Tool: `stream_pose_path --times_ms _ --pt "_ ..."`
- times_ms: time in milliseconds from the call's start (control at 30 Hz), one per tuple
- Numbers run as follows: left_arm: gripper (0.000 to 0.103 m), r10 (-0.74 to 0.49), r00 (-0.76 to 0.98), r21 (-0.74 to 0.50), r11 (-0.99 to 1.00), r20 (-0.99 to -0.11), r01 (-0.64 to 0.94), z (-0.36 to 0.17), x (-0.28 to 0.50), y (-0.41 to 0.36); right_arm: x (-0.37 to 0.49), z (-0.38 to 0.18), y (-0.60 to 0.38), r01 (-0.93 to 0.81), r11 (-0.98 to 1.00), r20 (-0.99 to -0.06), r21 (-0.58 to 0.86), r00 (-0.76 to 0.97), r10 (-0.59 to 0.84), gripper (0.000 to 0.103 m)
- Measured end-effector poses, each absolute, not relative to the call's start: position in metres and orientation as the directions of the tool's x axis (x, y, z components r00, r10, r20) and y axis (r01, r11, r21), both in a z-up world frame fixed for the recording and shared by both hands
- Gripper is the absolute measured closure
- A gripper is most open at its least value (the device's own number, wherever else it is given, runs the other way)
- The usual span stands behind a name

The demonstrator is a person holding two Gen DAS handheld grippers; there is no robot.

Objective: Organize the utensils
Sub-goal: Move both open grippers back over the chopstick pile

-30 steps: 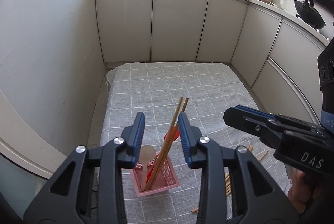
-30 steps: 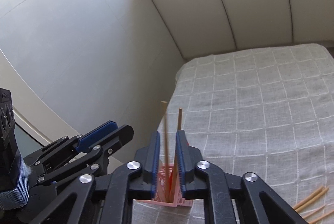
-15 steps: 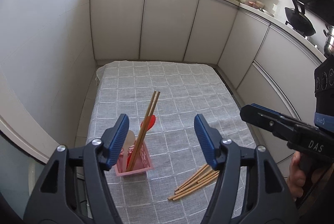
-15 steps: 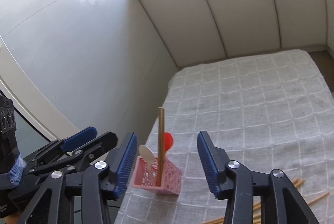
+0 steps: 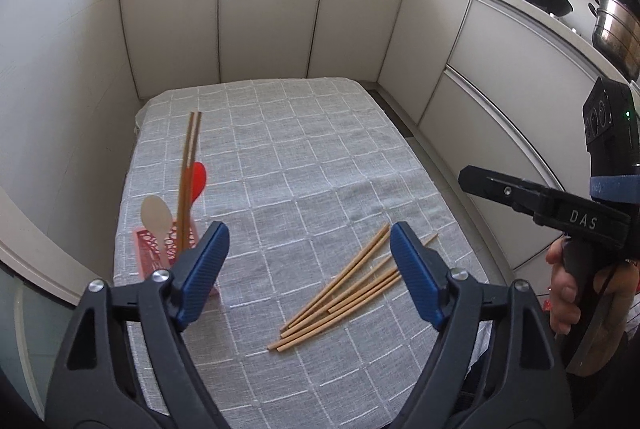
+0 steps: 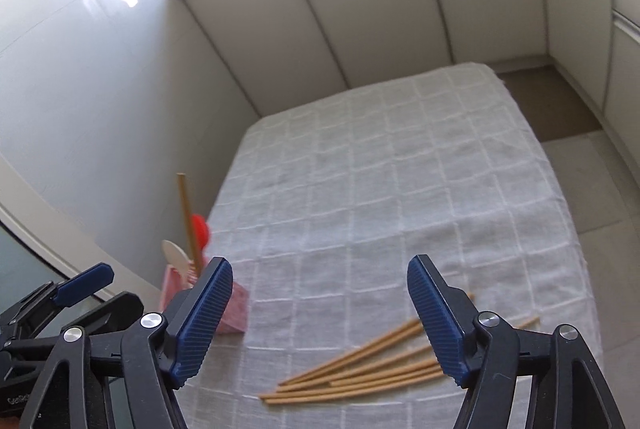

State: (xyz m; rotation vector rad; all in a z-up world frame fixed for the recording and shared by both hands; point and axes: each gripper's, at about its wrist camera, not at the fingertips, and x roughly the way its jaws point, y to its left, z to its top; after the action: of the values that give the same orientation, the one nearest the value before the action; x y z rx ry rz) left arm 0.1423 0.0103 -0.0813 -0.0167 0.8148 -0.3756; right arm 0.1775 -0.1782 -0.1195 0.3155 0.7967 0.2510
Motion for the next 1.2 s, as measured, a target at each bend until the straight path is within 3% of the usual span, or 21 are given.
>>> stream_pose_path --times_ms 533,767,867,1033,1200 --pt "0.02 -0.268 0.448 -0.105 0.929 -0.853 0.355 -0.187 0.183 -0.054 0.186 -0.221 -0.243 0.158 0.941 -0.84 0.299 0.511 0.181 0.021" --pt "0.021 -0.27 0.407 -0.089 0.907 -0.872 0.411 -0.23 0.212 -0.079 0.19 -0.248 -0.259 0.227 0.92 -0.866 0.321 0.464 0.188 0.021" --pt "0.03 -0.3 0.371 -0.112 0.886 -0.879 0.451 -0.244 0.22 -0.092 0.192 -0.257 -0.266 0.258 0.909 -0.874 0.328 0.448 0.189 0.021" --pt "0.059 -0.319 0.321 -0.126 0.856 -0.891 0.502 -0.262 0.23 -0.114 0.194 -0.266 -0.271 0.292 0.91 -0.893 0.295 0.424 0.153 0.021" --pt "0.068 -0.354 0.287 -0.163 0.835 -0.89 0.525 -0.268 0.238 -0.129 0.194 -0.273 -0.273 0.298 0.901 -0.894 0.316 0.411 0.178 0.021"
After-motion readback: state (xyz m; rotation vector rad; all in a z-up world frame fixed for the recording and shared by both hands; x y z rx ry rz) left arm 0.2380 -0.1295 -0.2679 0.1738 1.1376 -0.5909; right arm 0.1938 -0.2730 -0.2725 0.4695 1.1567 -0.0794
